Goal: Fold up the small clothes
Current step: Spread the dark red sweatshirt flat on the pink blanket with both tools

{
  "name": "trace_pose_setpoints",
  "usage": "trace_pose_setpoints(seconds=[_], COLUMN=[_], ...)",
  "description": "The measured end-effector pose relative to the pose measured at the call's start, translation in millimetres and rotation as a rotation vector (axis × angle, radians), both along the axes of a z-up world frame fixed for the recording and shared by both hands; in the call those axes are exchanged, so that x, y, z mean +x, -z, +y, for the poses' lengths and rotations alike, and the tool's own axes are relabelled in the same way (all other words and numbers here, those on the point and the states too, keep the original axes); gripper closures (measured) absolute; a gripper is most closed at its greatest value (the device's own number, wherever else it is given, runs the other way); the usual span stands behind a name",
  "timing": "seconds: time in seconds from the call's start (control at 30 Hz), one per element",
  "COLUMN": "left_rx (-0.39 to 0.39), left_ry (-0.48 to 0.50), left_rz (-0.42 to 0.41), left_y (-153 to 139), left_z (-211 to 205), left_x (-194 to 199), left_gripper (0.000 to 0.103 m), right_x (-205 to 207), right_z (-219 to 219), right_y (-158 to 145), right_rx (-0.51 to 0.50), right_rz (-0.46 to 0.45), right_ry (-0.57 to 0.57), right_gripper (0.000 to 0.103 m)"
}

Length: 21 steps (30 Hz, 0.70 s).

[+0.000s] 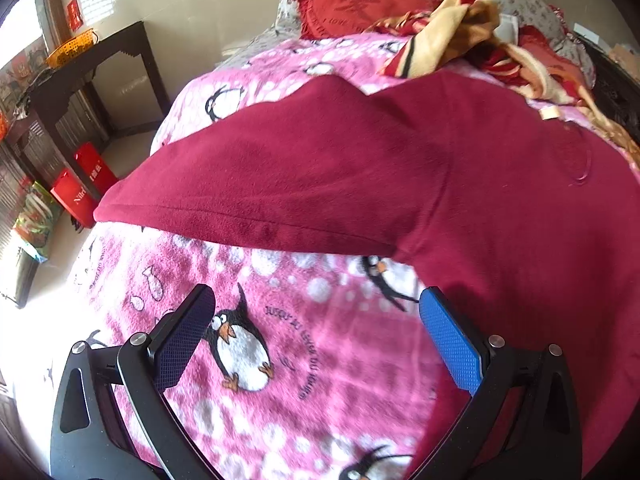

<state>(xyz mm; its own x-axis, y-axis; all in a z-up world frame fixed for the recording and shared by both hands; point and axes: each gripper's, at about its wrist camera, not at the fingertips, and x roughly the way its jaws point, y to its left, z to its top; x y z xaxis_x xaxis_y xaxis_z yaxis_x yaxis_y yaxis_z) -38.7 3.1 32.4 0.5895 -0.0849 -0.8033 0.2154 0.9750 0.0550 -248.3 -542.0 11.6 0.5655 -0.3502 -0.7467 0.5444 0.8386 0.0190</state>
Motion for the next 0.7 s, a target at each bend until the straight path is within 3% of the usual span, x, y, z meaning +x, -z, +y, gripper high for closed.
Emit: trace_pose_setpoints(seconds=[0.2, 0.7], left_rx=[-0.016, 0.017], left_ry=[0.054, 0.092], left_rz=[-0.026, 0.002], left_y=[-29, -23], left_z=[-16, -32], left_x=[-22, -43], left_gripper=[0.001, 0.001], right_x=[0, 1], right_z=[0, 4], right_y=[0, -3], right_rx=[0.000, -0.002], right_rz=[0.000, 0.002], right_ry=[0.000, -0.001], right_gripper=[0.000, 0.000])
